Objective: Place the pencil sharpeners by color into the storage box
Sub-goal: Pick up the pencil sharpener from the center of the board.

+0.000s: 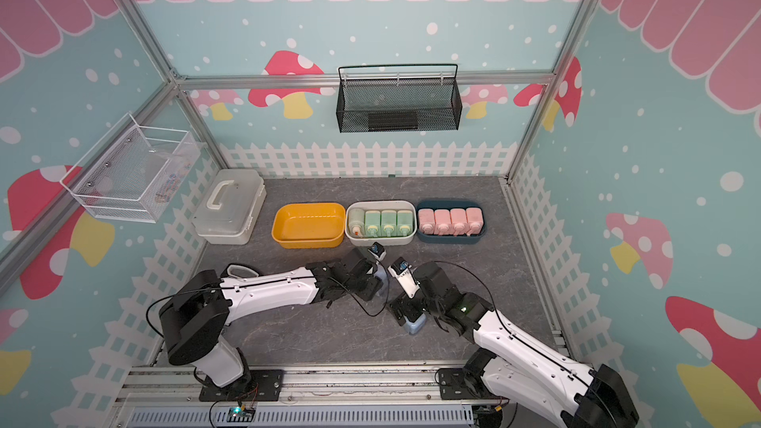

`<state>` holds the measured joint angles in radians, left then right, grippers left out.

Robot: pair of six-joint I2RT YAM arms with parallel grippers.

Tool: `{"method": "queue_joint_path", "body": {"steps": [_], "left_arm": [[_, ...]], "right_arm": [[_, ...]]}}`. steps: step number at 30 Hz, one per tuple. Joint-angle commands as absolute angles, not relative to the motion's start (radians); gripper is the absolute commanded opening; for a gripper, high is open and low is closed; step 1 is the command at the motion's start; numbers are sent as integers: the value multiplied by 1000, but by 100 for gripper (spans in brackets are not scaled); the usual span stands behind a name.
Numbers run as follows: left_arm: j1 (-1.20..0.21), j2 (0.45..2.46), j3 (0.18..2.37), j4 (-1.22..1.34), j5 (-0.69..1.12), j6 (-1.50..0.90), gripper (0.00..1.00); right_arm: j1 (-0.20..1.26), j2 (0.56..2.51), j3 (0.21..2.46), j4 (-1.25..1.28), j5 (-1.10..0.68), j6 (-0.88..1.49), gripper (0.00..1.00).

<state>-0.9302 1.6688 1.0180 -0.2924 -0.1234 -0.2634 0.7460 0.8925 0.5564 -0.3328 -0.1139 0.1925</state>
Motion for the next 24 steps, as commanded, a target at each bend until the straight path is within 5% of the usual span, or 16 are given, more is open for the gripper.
{"method": "queue_joint_path", "body": {"steps": [1,12,24], "left_arm": [[-908,1595,989,-264,-163,-340,0],[-818,1434,939,-268,-284,-488,0],[-654,1393,1001,-275,-297,-491,0]], "right_arm": [[741,895,561,-253,-154,190,99],[741,896,449,180,-207,183,99],[741,961,466,267,-229,72,99]]}}
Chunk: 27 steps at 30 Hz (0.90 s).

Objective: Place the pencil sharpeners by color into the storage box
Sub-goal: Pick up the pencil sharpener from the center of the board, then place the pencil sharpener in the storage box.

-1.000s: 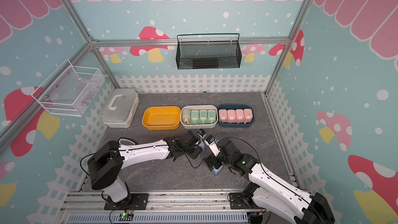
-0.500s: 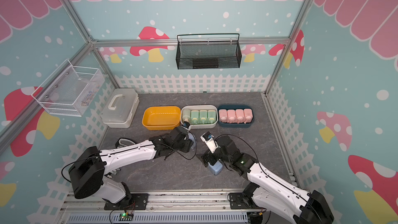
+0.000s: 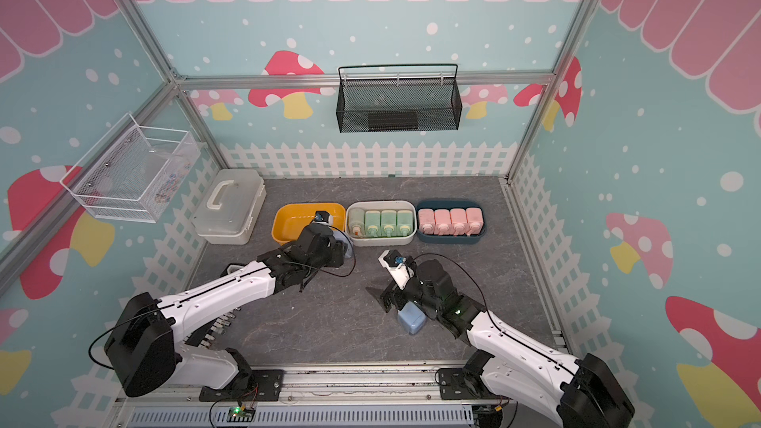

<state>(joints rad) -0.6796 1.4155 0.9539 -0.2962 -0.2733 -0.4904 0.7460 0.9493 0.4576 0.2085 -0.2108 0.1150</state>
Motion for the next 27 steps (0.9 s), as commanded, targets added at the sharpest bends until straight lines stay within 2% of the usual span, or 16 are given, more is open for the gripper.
{"method": "queue_joint_path", "body": {"steps": [1,5,16,21,27], "left_arm": [[-636,1392,1007,-274,-286,-491,0],[-544,1393,1039,-269,-177,-466,0],[-439,1494,1135,-295,-215,-382,0],[-414,1555,1180,-304,-200,-365,0],[-378,1630,1220,-308,-169,-372,0]], "right_arm": [[741,967,471,270,-228,67,99],[741,1001,496,282,-254,56,99],[742,1112,577,287,-245,83,99],[741,1109,556,334,-207,125,99],[741,1092,542,275,-158,161,99]]}}
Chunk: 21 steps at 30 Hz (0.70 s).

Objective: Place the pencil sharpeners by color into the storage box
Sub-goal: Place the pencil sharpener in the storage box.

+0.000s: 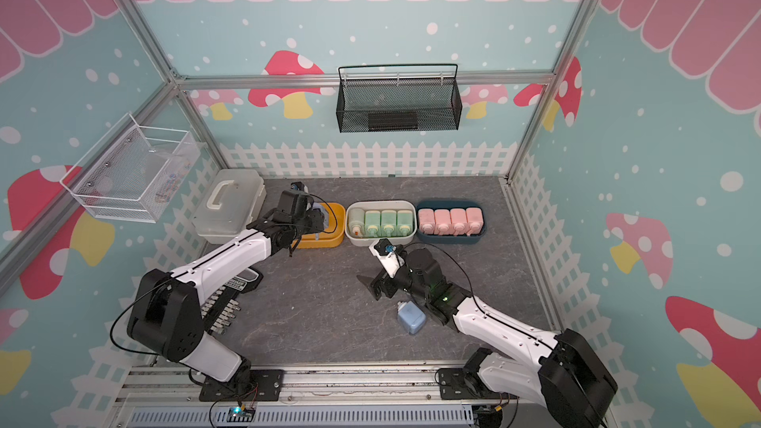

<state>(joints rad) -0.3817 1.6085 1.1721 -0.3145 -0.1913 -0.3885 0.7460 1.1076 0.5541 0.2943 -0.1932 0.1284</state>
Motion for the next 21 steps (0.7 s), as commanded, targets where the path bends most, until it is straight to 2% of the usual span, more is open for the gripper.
{"method": "queue_joint_path", "body": {"steps": [1,13,21], "left_arm": [[-375,1642,1229,-313,-167,-373,0],[-370,1779,1313,-327,-104,-370,0],[-370,1820,1325,-323,-76,-372,0]], "right_arm": [[741,1084,533,272,-153,165,99],[741,1004,518,151,-29,199,99],[740,989,512,138,-18,212,98]]}}
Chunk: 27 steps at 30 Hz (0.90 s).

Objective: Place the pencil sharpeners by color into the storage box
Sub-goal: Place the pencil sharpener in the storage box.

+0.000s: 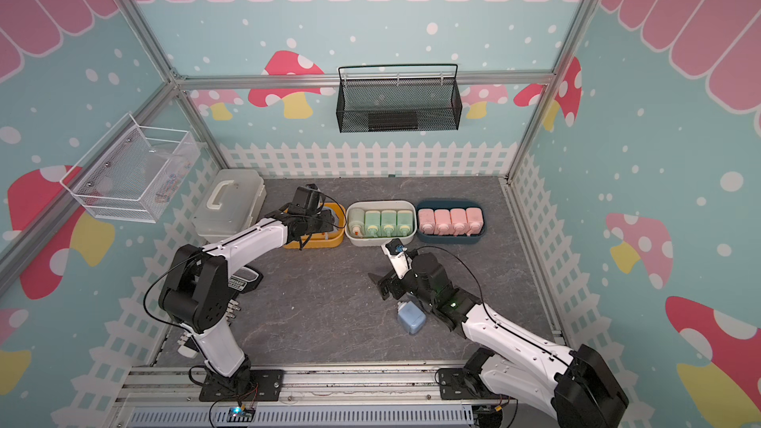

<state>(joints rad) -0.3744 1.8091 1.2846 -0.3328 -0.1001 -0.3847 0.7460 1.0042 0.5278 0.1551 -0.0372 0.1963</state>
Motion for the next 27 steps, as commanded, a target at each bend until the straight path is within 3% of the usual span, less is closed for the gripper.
{"method": "queue_joint_path", "body": {"steps": [1,27], "left_arm": [[-370,1824,1325,-323,-77,-377,0],[-374,1911,1356,-316,-12,-415,6]], "right_arm": [[741,991,513,136,-16,212,99],[742,1055,560,95,-35,206,99]]}}
